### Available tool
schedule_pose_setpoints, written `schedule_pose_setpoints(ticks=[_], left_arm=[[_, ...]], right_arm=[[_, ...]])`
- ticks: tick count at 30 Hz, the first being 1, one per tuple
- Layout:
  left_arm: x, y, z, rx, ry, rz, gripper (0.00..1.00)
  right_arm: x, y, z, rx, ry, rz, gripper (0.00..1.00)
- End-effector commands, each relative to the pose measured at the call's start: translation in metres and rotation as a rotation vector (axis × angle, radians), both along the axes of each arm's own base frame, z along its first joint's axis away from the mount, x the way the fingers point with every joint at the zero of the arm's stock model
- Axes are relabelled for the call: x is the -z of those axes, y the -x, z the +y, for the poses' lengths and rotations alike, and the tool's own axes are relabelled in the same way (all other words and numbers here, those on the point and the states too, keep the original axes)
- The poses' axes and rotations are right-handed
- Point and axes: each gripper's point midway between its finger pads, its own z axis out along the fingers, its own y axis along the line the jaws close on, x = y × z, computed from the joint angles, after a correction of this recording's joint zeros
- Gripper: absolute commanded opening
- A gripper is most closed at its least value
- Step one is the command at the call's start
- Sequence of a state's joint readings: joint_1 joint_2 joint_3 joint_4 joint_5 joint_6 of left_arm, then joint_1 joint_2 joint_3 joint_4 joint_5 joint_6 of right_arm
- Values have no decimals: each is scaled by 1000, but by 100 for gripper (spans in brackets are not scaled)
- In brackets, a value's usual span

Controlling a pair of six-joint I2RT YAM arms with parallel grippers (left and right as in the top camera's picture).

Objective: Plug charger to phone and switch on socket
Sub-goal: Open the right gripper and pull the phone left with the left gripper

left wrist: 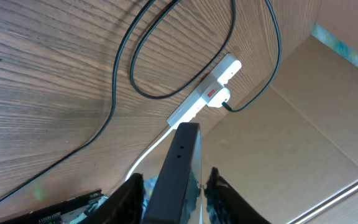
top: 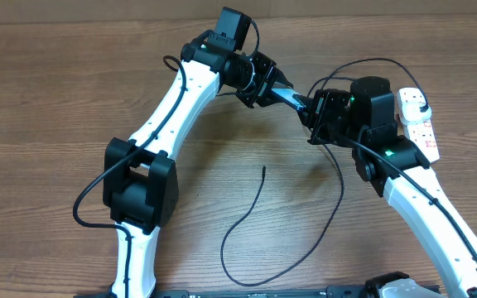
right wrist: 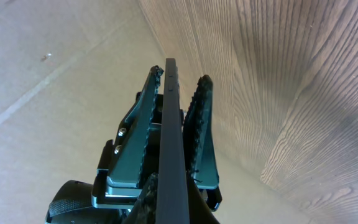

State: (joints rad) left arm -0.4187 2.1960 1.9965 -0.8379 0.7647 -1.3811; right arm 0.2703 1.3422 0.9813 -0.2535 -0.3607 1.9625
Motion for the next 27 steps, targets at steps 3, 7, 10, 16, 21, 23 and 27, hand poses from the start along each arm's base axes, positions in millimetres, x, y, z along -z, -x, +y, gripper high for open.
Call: schedule_pose_setpoints(ticks=[3,7,10,16,21,23,27], left_arm=[[-8,-2,-4,7,5,-28,26],[-8,-2,-4,7,5,-28,15],[-8,-1,-5,8,5,-28,6],[-8,-1,-5,8,6,-28,4],[-8,-1,-5,8,6,-27,4],[-8,-1,-5,10,8,-26,4],[-10,1,-6,18,21,-21,4]], right_arm=[[-15,2,10,-43,-25,-34,4],[-15,2,11,-45,-27,-34,4],[-15,2,11,-46,-27,-34,4],[-15,2,11,-45,-27,-34,4],[-15,2,11,-45,-27,-34,15],[-15,2,11,-45,-27,-34,20],[-15,2,11,-46,-27,-34,26]])
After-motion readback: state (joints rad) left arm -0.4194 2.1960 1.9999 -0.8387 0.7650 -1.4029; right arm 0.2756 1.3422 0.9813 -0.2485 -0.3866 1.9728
